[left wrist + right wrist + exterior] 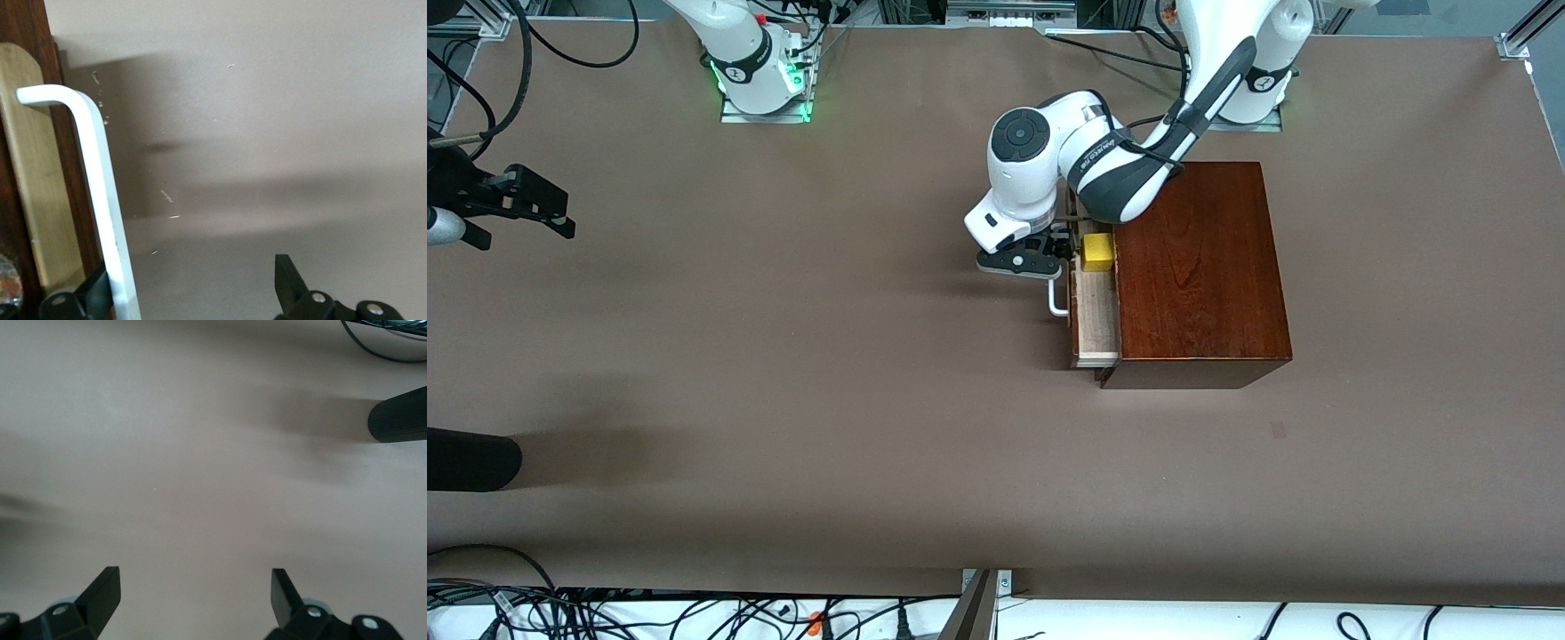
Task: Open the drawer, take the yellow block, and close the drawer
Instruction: 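Pull the drawer further open with the left gripper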
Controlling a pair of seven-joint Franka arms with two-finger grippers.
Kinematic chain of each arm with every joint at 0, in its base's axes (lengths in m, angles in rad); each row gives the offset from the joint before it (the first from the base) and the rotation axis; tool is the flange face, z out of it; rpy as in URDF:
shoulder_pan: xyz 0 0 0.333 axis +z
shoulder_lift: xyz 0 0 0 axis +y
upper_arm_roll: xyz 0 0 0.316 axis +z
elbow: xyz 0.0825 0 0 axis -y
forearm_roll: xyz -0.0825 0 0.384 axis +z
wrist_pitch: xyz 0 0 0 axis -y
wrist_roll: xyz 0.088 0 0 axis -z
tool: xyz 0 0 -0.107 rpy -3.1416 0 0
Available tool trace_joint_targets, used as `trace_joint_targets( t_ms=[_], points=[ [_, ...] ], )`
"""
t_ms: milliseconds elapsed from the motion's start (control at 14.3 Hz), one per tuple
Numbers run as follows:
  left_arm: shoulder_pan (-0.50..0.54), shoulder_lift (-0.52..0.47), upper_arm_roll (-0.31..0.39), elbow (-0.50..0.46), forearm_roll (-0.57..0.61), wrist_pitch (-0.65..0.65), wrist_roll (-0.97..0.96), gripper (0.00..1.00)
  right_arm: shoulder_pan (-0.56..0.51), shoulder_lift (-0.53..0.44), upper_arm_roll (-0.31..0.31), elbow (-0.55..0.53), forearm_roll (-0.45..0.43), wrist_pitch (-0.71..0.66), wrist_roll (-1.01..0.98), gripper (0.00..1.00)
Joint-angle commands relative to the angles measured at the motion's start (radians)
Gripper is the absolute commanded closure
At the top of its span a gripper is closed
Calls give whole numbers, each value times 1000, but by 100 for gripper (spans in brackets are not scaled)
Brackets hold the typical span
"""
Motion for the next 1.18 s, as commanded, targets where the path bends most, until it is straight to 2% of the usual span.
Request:
trace_joint_targets(
  t_ms=[0,836,1115],
  points=[
    [-22,87,-2,51,-39,130,15,0,-10,8,5,13,-2,2,-9,0],
    [-31,100,-2,100,-73,143,27,0,-10,12,3,14,-2,3,-9,0],
    [-22,52,-2,105,-75,83,27,0,-11,12,3,16,-2,3,-9,0]
  ],
)
